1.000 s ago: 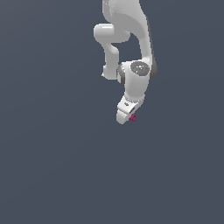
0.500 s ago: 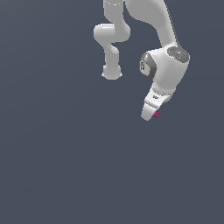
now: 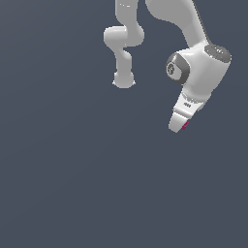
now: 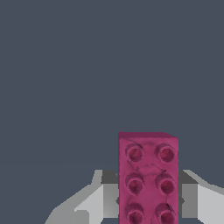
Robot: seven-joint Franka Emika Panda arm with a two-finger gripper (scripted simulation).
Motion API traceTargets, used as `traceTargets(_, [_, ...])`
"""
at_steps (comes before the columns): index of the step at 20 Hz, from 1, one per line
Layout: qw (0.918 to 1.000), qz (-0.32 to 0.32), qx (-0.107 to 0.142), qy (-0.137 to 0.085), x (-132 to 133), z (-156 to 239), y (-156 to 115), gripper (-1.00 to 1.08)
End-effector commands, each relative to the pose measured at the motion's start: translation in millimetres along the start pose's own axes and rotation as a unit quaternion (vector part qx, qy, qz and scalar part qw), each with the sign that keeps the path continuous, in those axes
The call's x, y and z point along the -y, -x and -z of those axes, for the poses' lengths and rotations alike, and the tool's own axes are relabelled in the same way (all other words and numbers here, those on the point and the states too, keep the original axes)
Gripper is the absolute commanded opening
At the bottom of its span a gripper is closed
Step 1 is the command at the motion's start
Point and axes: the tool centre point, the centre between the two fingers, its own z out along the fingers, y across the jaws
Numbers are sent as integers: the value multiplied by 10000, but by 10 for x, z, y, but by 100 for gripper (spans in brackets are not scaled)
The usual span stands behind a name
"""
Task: Pick up the object and move it to a goal position.
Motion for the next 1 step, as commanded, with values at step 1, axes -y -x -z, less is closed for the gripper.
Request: traceTargets(1, [10000,-6,1,0,6,13,-20,-100])
